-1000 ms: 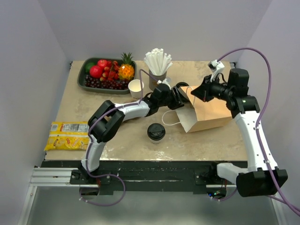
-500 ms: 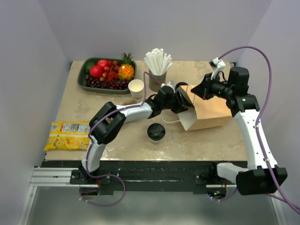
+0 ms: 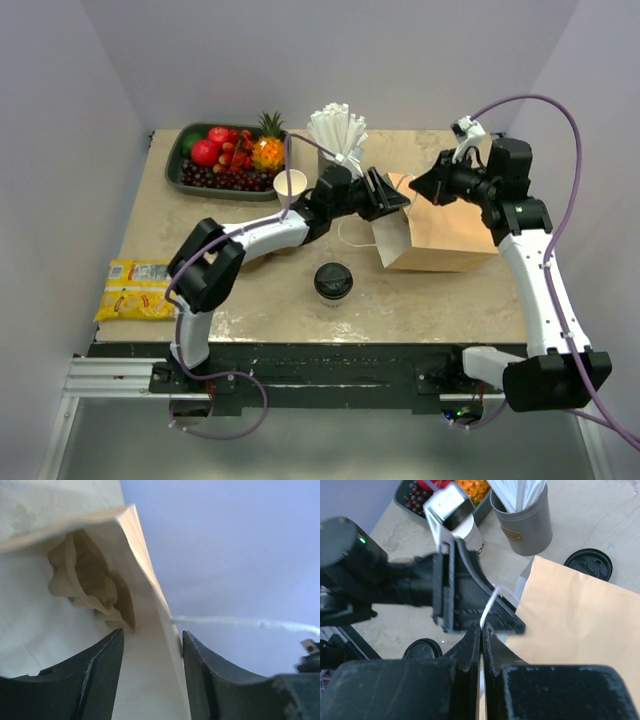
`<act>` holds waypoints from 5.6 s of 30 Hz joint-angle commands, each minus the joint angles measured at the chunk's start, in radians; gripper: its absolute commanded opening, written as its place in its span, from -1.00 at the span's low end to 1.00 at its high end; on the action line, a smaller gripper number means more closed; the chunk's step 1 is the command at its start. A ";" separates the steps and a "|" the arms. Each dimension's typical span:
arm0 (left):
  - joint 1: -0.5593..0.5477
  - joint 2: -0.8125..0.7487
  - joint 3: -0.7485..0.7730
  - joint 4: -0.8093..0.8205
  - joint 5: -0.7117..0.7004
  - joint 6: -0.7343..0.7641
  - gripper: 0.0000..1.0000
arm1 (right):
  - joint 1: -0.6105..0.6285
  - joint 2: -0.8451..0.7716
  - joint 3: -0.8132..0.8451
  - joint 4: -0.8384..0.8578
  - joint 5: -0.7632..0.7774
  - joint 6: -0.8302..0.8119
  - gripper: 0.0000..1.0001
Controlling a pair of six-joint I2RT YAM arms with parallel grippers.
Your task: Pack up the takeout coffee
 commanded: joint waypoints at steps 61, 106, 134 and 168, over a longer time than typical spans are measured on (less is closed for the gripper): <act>-0.058 0.362 0.286 -0.040 -0.070 -0.122 -0.45 | -0.024 0.097 0.090 -0.038 0.002 -0.044 -1.00; 0.194 -0.499 -0.146 0.133 0.314 0.292 -1.00 | -0.161 0.209 0.507 -0.159 0.179 -0.228 -1.00; 0.104 -0.113 -0.311 0.305 0.485 0.195 -1.00 | -0.339 0.104 0.268 -0.098 0.285 -0.298 -1.00; 0.119 -0.135 0.275 -1.096 0.517 2.167 0.32 | -0.343 0.054 0.269 -0.032 -0.063 -0.288 -1.00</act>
